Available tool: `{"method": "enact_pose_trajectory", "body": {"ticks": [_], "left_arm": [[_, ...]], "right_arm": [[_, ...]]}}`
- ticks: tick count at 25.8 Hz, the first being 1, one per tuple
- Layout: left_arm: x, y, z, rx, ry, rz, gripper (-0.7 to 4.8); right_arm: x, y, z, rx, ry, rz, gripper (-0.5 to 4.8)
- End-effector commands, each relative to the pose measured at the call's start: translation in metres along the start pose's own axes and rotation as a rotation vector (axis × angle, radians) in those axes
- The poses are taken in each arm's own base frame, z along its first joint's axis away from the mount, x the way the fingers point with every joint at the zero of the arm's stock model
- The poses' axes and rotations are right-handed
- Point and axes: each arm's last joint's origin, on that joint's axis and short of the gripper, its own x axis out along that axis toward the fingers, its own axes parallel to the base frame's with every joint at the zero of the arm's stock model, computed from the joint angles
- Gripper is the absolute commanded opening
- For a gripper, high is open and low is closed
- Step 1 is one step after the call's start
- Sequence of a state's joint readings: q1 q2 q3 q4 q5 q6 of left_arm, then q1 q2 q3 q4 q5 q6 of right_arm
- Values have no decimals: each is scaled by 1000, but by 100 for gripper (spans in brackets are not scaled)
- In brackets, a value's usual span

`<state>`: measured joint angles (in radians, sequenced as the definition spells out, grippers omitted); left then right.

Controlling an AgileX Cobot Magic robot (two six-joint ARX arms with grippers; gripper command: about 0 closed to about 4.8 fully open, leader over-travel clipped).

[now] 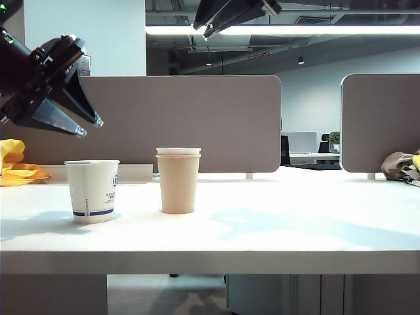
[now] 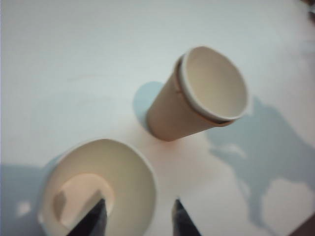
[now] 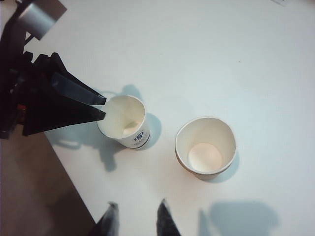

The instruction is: Pick up all the paper cups on the table one by one and stack them together.

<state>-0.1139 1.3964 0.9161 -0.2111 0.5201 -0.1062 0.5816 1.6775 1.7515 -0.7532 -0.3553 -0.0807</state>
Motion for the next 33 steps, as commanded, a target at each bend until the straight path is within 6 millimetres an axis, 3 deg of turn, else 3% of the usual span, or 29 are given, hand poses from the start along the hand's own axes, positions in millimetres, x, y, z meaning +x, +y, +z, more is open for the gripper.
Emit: {"method": "enact_pose_trajectory", "body": {"ticks": [1, 9, 15, 23, 33], "left_arm": [[5, 5, -3, -17, 26, 45, 147], [9, 10, -9, -15, 78, 114, 148], [6, 8, -4, -11, 49, 113, 148], [-9, 2, 16, -17, 59, 262, 148], [-9, 3, 11, -67, 115, 292, 148]], "right_arm": [[0, 1, 0, -4, 7, 8, 108], [-1, -1, 0, -3, 3, 0, 108], [-1, -1, 0, -2, 3, 1, 108], [-1, -1, -1, 1, 9, 4, 108], [-1, -1, -1, 1, 9, 7, 108]]}}
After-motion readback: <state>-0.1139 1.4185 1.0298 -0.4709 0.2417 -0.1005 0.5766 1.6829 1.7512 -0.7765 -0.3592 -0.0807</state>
